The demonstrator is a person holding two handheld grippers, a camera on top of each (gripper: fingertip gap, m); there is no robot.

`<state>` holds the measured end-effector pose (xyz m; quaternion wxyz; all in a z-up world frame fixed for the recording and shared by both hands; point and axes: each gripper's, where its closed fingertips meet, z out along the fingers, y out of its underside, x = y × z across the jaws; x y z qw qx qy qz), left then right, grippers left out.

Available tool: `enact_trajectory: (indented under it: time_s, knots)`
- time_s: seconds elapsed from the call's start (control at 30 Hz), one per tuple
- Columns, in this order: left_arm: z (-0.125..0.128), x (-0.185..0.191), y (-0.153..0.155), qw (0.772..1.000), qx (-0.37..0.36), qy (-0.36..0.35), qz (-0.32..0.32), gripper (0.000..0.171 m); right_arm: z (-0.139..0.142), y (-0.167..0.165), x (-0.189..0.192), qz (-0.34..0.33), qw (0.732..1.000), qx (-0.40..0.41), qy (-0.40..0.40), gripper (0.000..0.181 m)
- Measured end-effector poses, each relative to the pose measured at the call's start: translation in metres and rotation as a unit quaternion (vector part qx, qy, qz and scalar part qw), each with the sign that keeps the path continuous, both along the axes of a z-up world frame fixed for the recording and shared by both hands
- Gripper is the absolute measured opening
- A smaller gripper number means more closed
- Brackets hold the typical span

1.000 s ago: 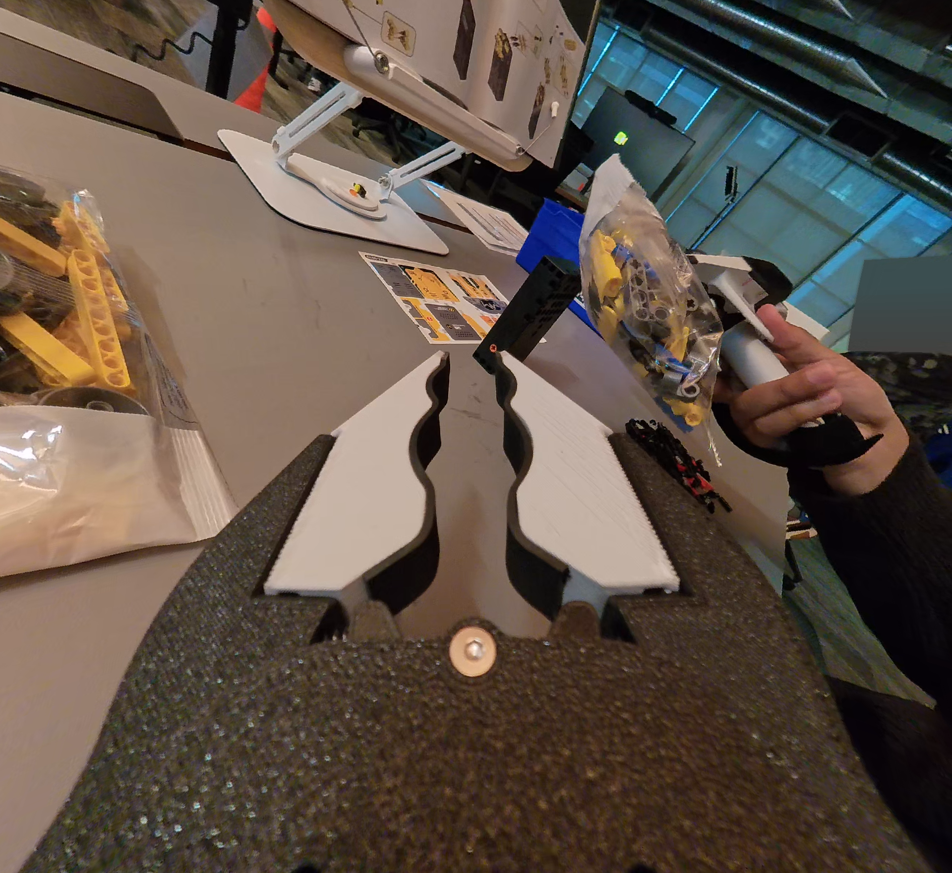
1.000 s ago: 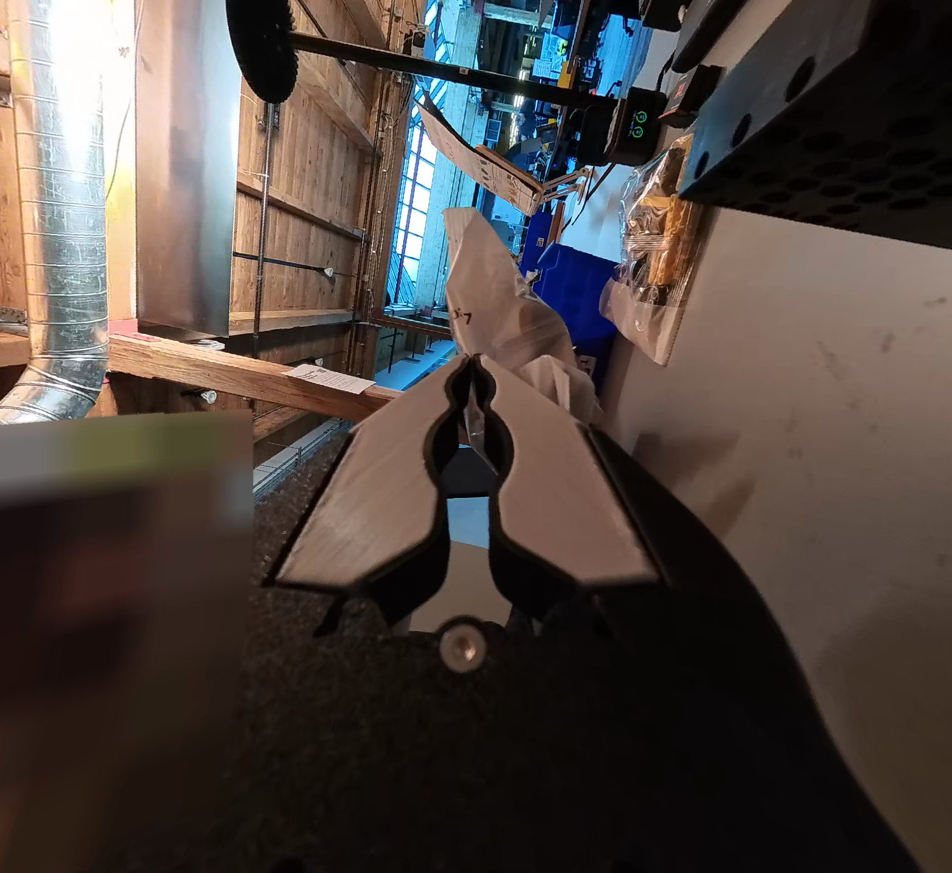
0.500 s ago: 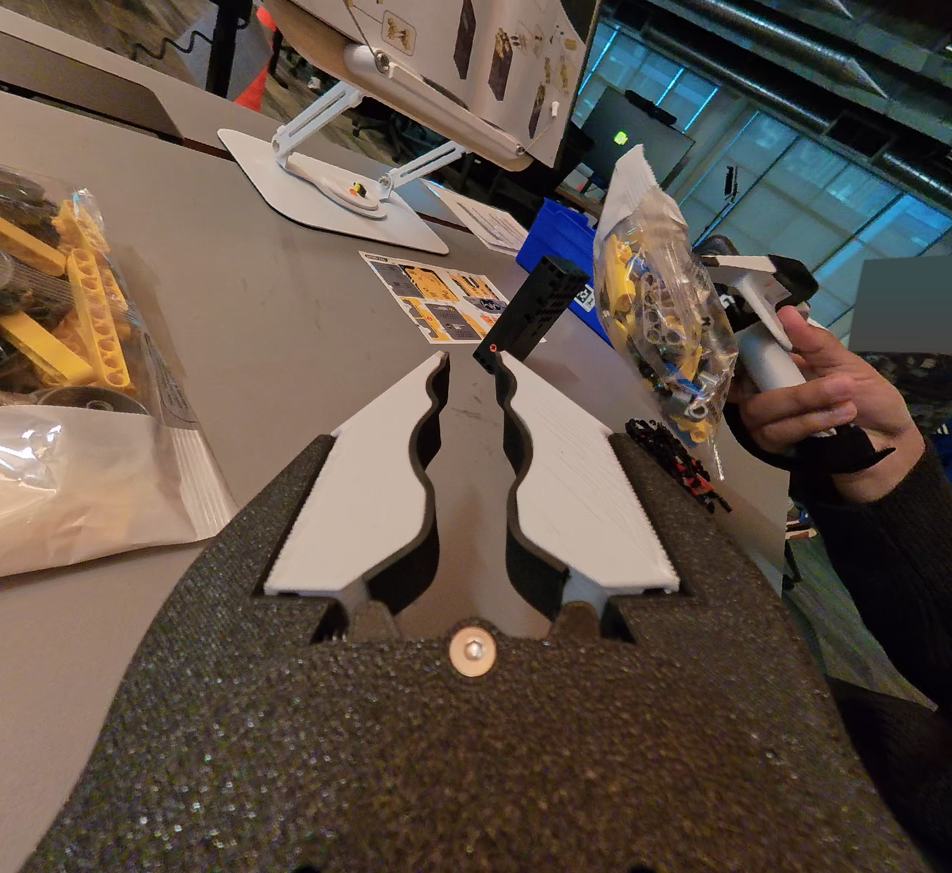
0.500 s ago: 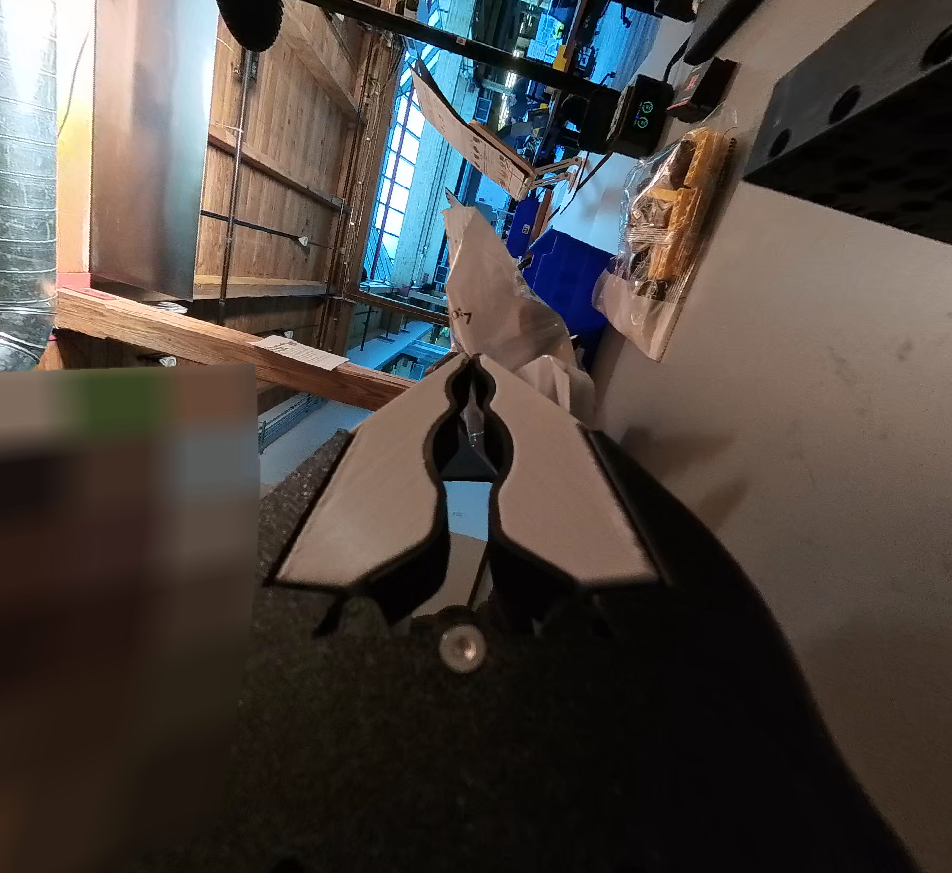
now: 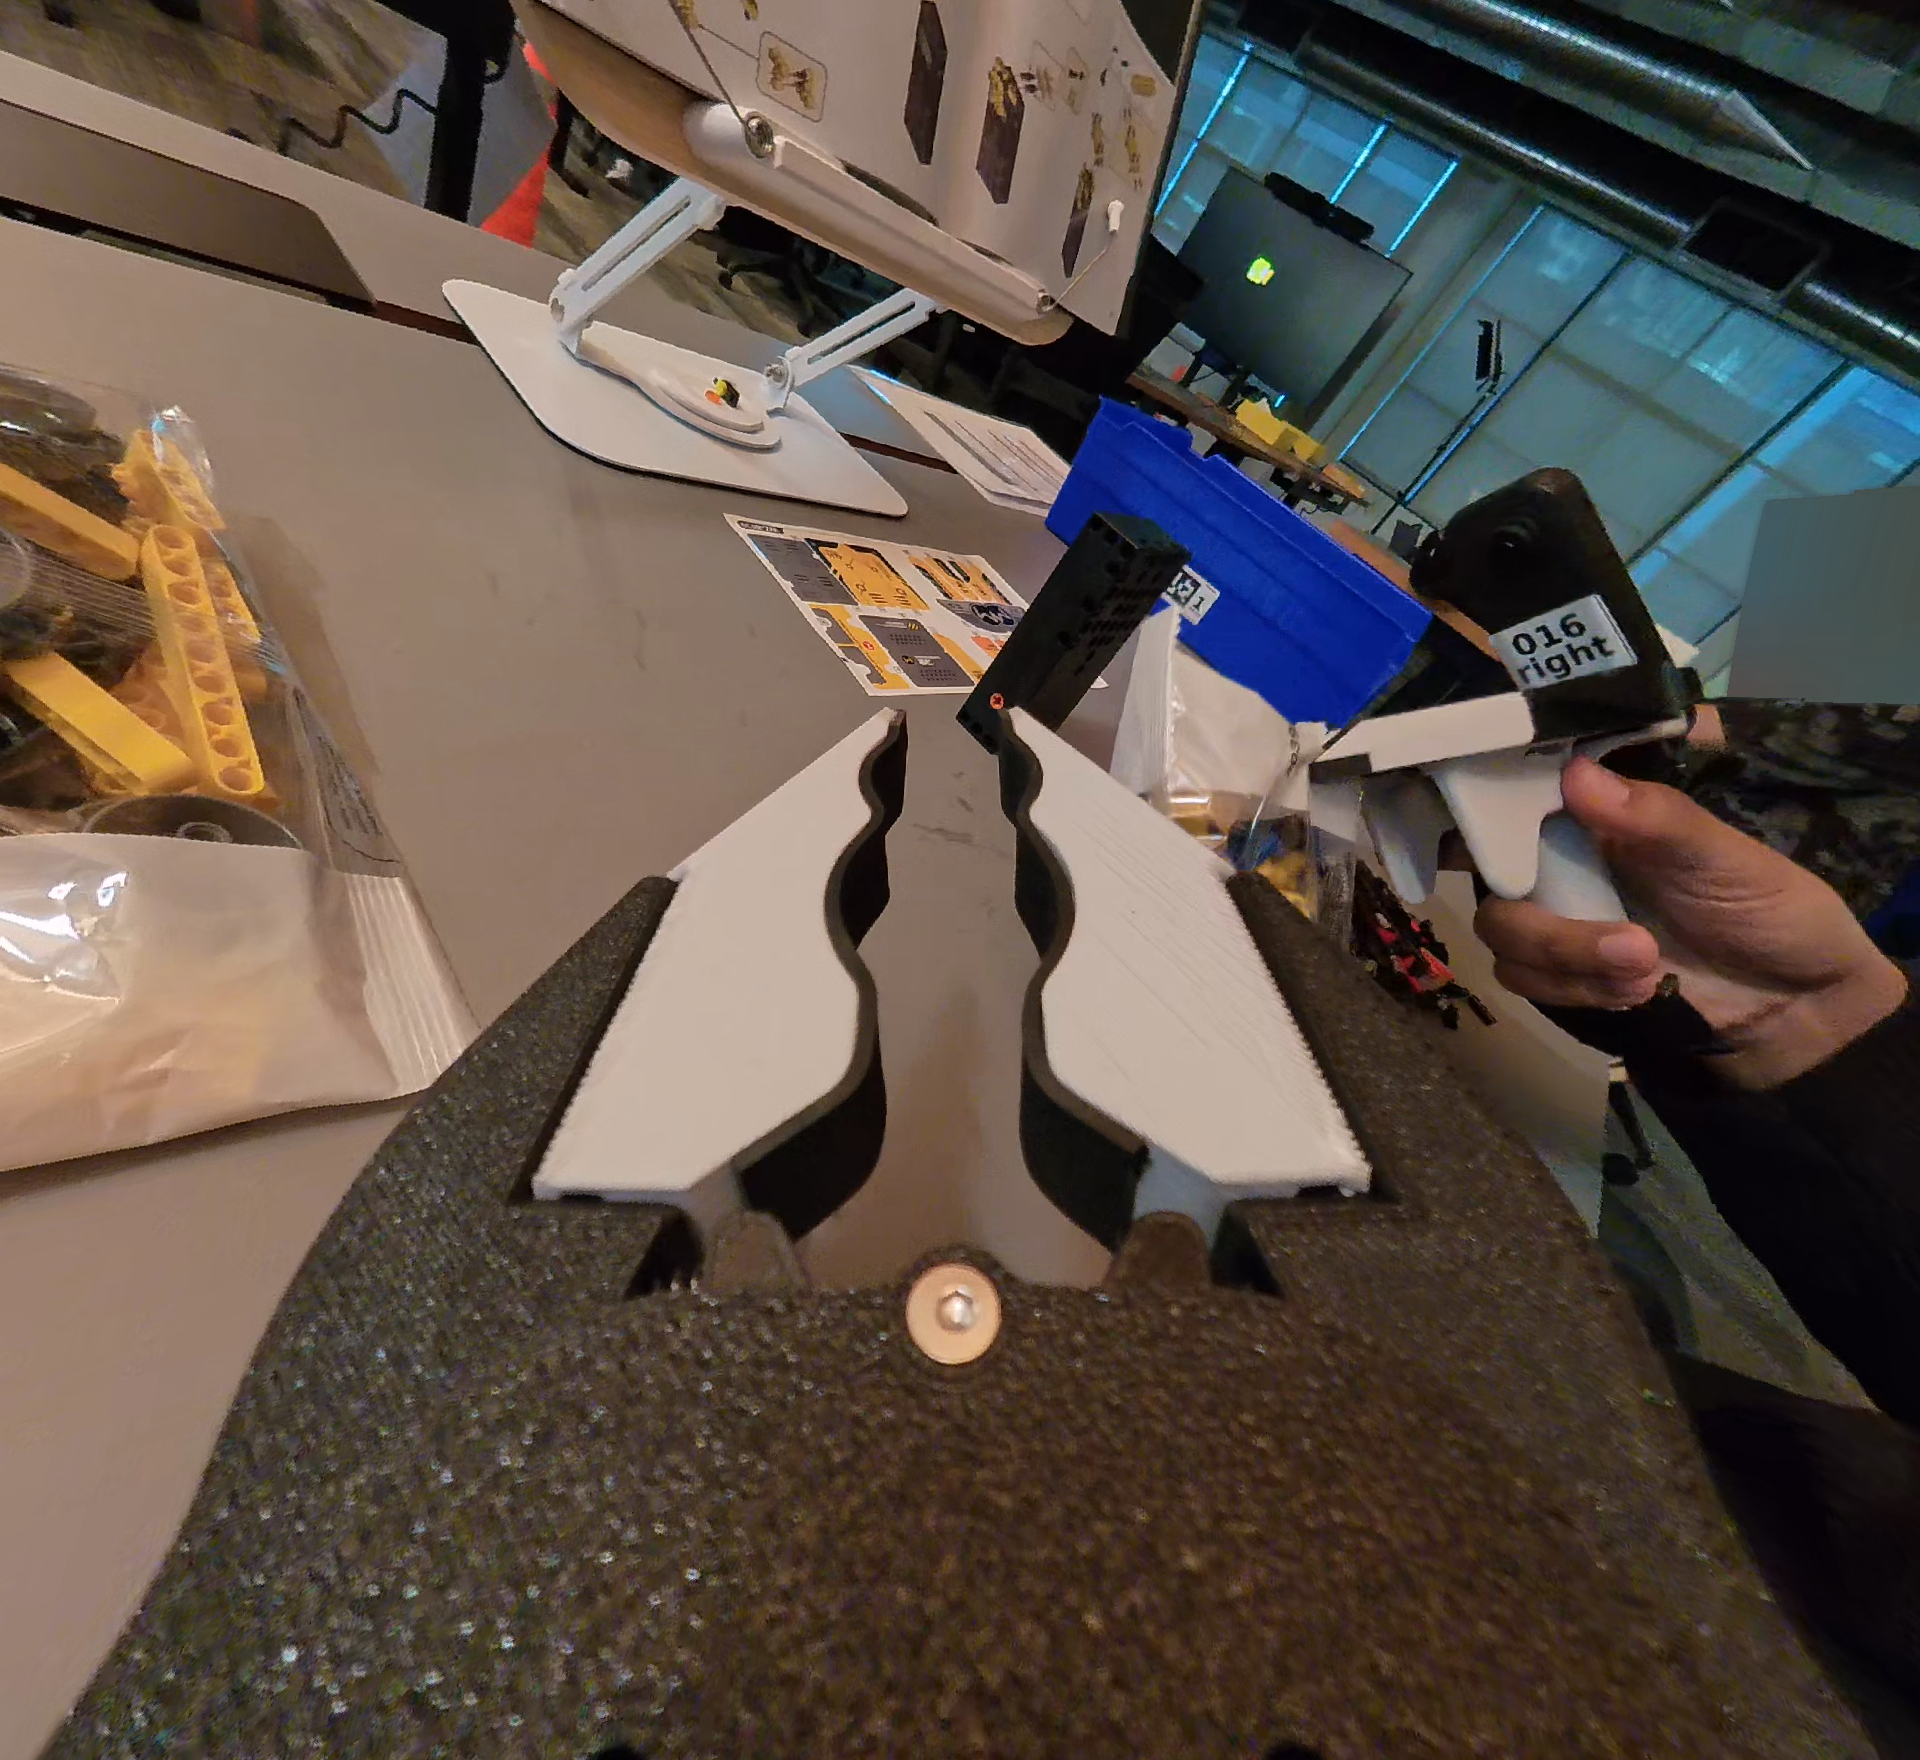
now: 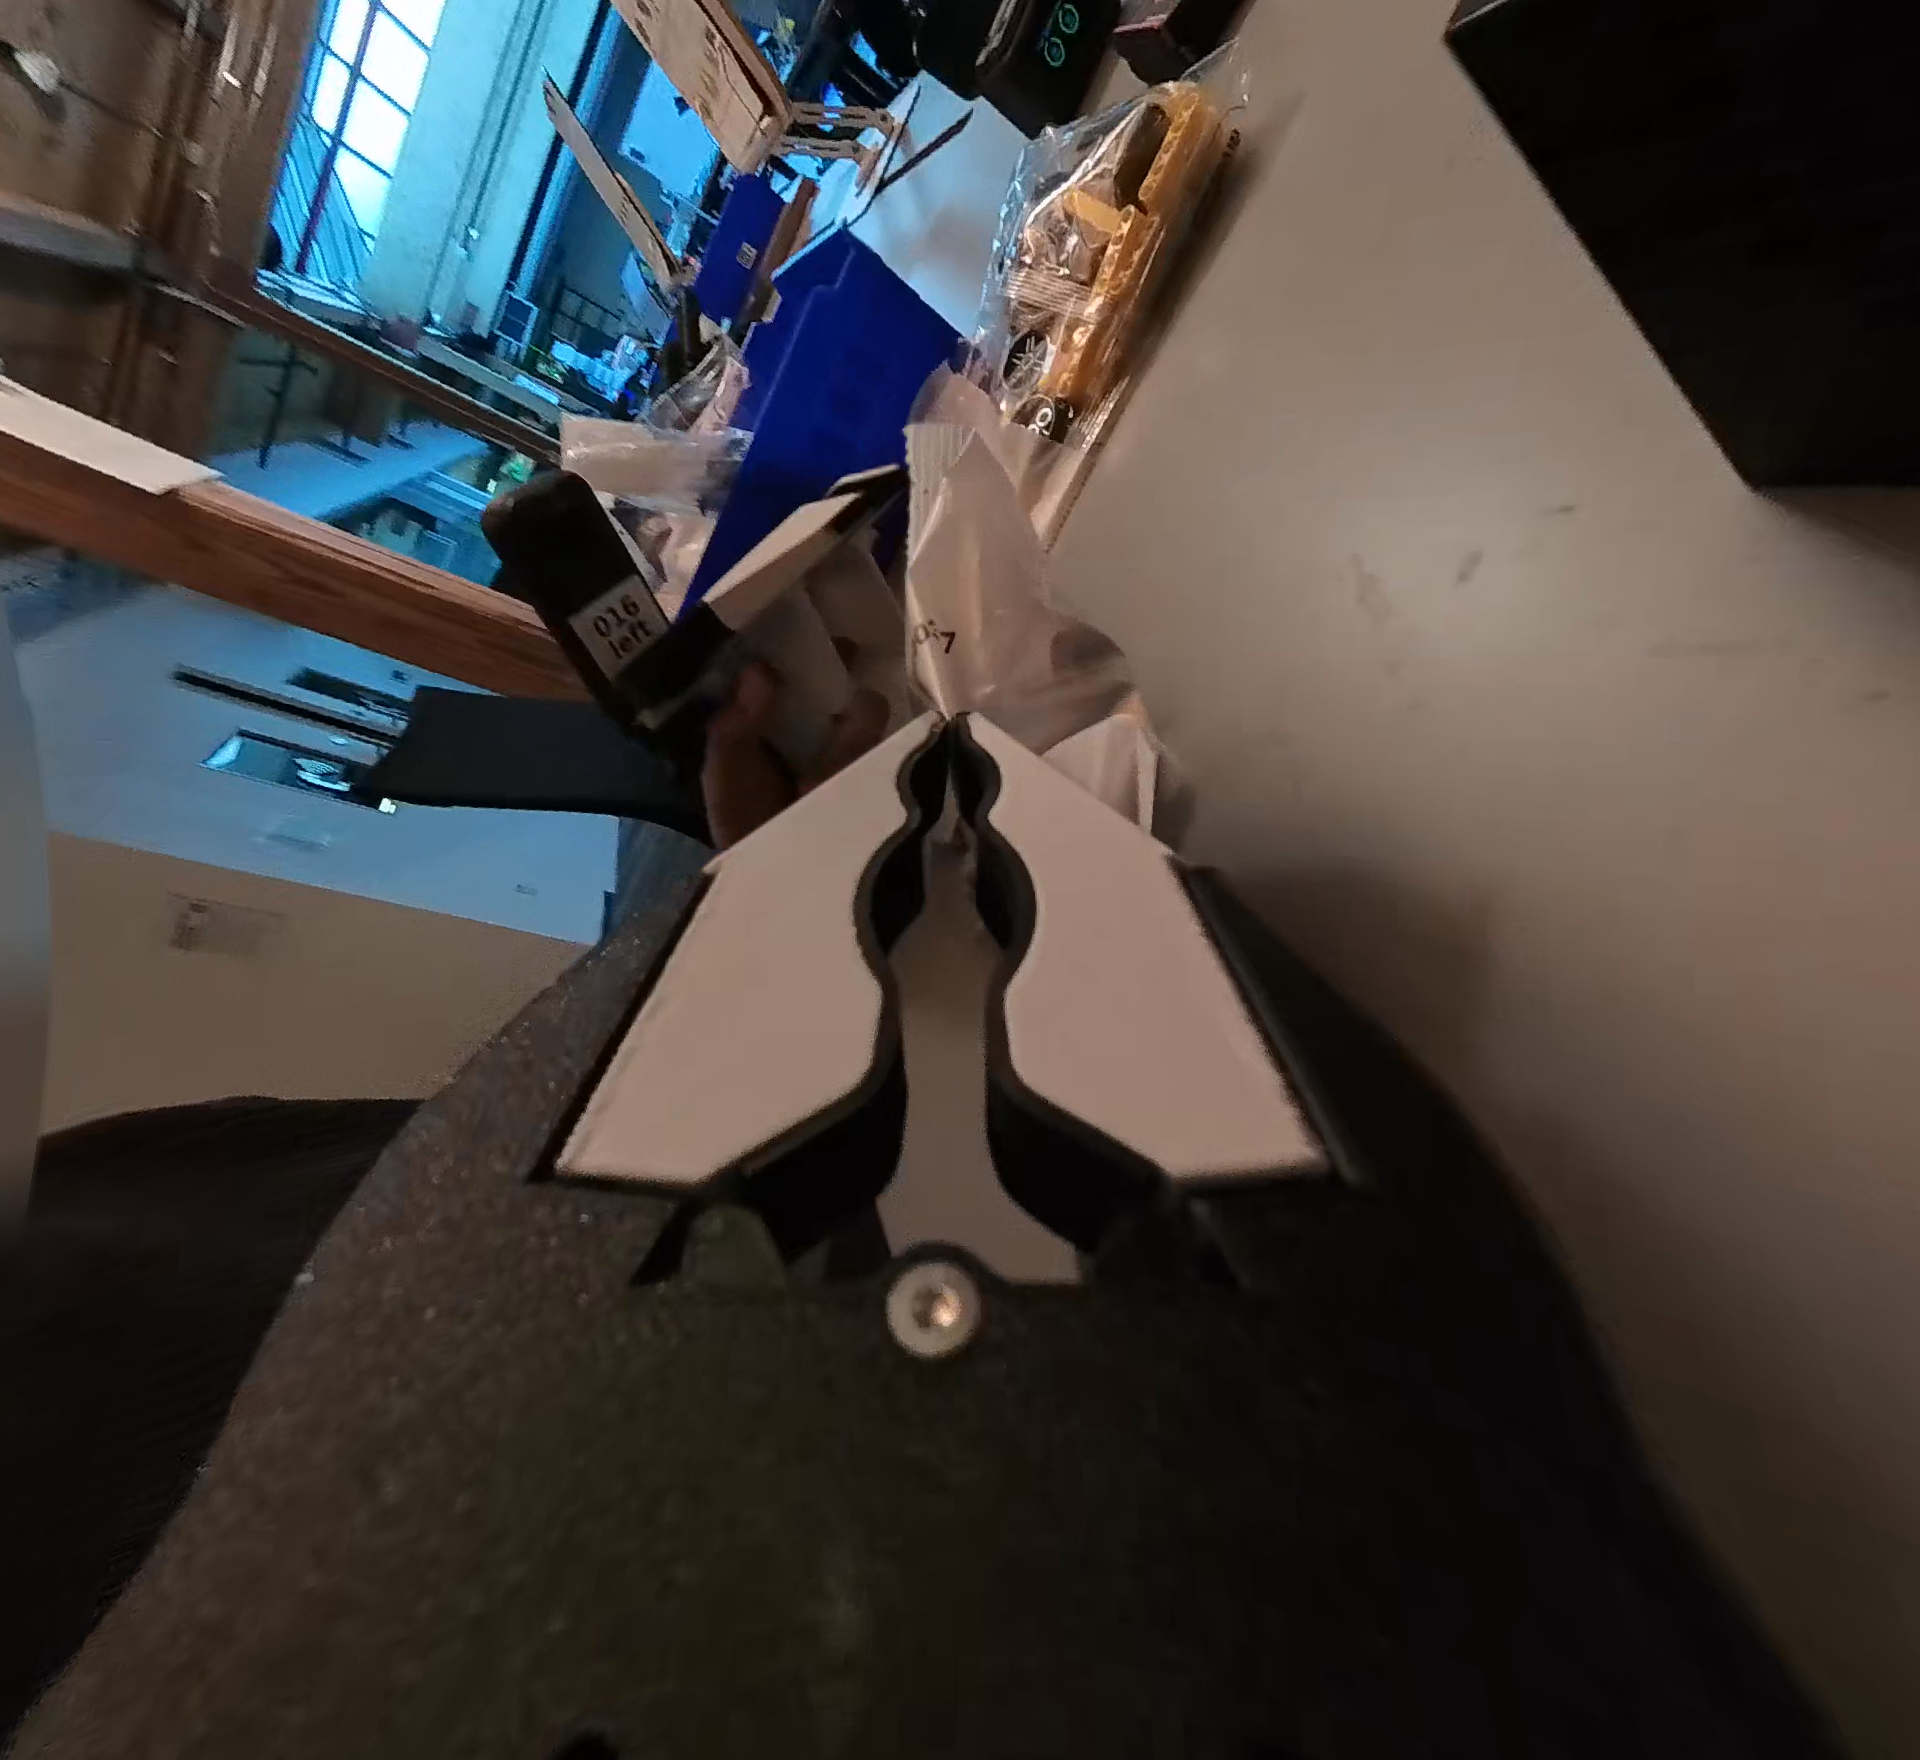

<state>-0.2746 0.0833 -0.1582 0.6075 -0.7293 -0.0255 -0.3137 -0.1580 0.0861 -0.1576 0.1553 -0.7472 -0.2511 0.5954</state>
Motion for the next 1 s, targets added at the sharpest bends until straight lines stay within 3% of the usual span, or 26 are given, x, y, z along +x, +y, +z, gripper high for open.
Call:
enact_trajectory:
  time_s: [0.17, 0.4, 0.53, 0.63, 0.73, 0.83, 1.0]
  knots:
    - [0.0, 0.005, 0.0, 1.0, 0.003, 0.029, 0.002, 0.016, -0.014, -0.003, 0.005, 0.025, 0.997, 0.064, -0.04, 0.0]
    - [-0.001, 0.009, 0.002, 0.993, -0.006, 0.113, 0.03, 0.016, 0.005, 0.001, 0.027, 0.094, 0.987, 0.131, -0.021, 0.0]
    - [0.015, 0.008, 0.02, 0.981, 0.009, 0.175, 0.088, 0.016, 0.0, 0.008, 0.033, 0.142, 0.975, 0.163, -0.05, 0.0]
    - [0.016, 0.017, 0.042, 0.974, -0.014, 0.214, 0.067, 0.016, -0.009, 0.008, 0.028, 0.16, 0.966, 0.192, -0.067, 0.0]
    - [0.013, 0.018, 0.061, 0.961, -0.04, 0.266, 0.059, 0.016, -0.013, 0.002, 0.022, 0.155, 0.967, 0.195, -0.054, 0.0]
    - [0.023, 0.022, 0.07, 0.961, -0.032, 0.268, 0.052, 0.016, -0.009, -0.002, 0.024, 0.133, 0.974, 0.183, -0.027, 0.0]
    - [0.032, 0.037, 0.056, 0.97, -0.007, 0.241, 0.033, 0.017, -0.002, 0.0, 0.046, 0.074, 0.977, 0.201, -0.015, 0.0]
